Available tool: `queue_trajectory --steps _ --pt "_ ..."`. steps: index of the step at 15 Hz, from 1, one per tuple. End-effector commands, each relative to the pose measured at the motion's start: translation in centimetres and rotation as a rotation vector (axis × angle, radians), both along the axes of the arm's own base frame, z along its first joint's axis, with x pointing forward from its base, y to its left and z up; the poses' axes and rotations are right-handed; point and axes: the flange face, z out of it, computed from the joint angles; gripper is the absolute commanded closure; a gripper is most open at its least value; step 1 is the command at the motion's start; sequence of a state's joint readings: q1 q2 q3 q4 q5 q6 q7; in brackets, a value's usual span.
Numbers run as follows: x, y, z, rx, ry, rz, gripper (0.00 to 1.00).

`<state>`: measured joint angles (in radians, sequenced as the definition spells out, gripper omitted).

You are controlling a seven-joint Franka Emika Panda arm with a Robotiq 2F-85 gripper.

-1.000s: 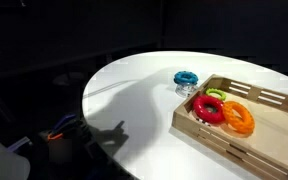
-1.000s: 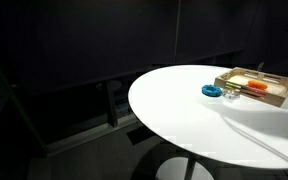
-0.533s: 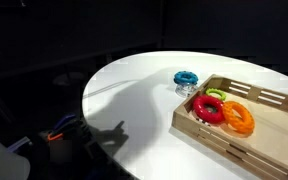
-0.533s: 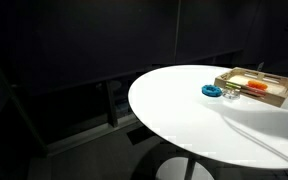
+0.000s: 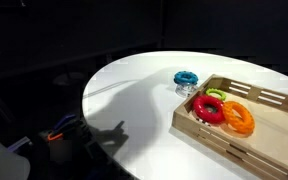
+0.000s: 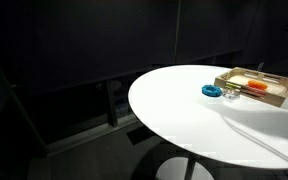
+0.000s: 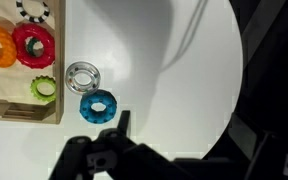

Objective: Put the blue ring in the box

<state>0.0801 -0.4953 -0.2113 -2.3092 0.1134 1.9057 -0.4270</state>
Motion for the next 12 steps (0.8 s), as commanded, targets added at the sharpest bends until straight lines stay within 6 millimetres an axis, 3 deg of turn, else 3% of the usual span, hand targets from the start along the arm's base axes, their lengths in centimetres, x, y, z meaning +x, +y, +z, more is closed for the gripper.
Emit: queue_trajectory --steps 1,8,12 --pt "0.0 0.0 0.0 0.0 0.001 0.0 0.0" --pt "2.4 -0.3 -0.1 -0.021 0.011 -0.022 0.0" --pt "5.4 -0.7 -1.8 -0.033 0.027 -0.039 0.0"
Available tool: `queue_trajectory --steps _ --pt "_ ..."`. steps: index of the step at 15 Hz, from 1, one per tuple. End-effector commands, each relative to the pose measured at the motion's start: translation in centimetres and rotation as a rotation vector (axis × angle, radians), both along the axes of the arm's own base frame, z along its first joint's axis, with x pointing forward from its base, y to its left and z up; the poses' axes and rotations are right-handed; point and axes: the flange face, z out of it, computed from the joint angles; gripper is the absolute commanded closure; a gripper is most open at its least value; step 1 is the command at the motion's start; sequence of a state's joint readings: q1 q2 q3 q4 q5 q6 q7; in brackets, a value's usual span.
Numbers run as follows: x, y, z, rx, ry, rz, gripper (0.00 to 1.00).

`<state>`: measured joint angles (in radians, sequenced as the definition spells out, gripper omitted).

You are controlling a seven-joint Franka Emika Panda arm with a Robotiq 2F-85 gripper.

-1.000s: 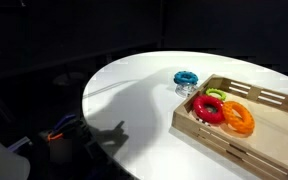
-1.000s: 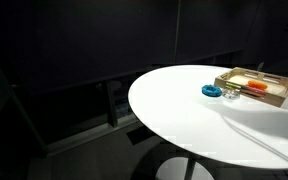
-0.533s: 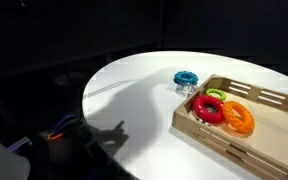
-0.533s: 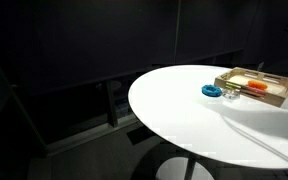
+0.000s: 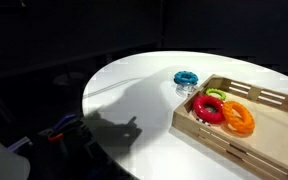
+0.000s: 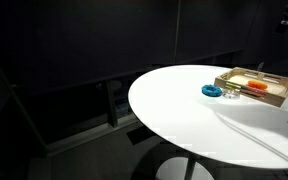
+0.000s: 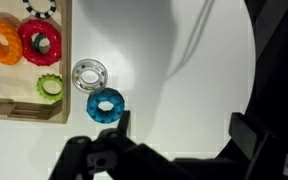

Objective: Put the blue ring in the box

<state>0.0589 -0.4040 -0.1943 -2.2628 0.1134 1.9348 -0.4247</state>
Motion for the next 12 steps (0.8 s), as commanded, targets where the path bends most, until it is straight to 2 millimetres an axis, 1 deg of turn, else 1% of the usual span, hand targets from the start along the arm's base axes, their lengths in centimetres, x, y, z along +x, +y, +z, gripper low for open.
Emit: queue_trajectory --steps 1,4,7,10,12 --pt "3.7 -0.5 -1.2 -0.014 0.014 -0.025 0.0" --pt "6.7 -0.4 -3.8 -0.026 0.022 -0.036 0.0" --pt "9.5 0.0 -6.9 -0.058 0.03 -0.037 0.0" --pt "11.7 0.8 -9.9 -0.093 0.018 -0.035 0.0" --pt "12.8 1.3 -11.5 -0.111 0.012 -0.034 0.0"
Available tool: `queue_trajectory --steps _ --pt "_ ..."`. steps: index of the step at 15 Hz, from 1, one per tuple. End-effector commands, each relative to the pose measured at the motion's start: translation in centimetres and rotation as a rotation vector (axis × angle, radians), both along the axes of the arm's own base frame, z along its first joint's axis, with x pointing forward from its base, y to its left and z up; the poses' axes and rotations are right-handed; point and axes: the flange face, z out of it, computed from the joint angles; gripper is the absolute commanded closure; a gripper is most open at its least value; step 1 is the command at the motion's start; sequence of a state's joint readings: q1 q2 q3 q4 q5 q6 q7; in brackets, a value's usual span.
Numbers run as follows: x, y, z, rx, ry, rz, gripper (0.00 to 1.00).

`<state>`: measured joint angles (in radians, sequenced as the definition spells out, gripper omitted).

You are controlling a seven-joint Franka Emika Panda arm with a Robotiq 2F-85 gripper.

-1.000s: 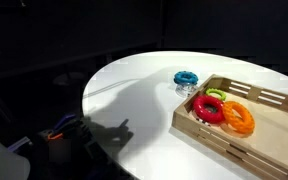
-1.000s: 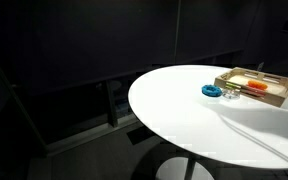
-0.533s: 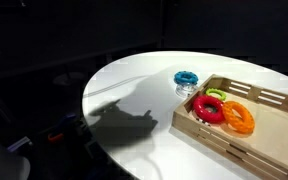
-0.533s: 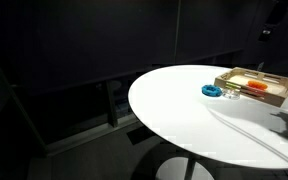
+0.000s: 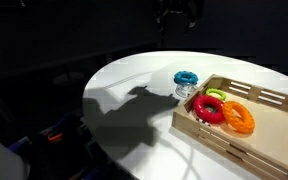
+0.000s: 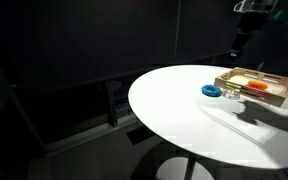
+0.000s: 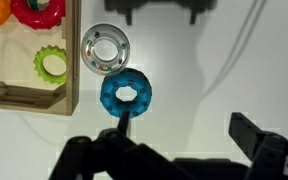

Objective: Put the blue ring in the box

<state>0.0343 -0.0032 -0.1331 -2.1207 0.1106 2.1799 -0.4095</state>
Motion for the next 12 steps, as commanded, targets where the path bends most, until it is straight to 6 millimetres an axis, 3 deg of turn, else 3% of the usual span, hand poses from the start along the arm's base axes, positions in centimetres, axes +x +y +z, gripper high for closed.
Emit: queue_trajectory --steps 1,2,3,8,12 --pt "2.4 0.5 -1.7 -0.032 -0.008 -0.022 0.0" --pt "2.7 0.7 -2.2 -0.033 -0.002 -0.029 0.0" --pt "1.5 0.8 -2.3 -0.013 0.003 -0.007 0.0" --pt "1.9 1.0 -3.1 -0.039 0.011 -0.012 0.0" --pt "2.6 1.4 -5.5 -0.096 0.034 0.004 0.0"
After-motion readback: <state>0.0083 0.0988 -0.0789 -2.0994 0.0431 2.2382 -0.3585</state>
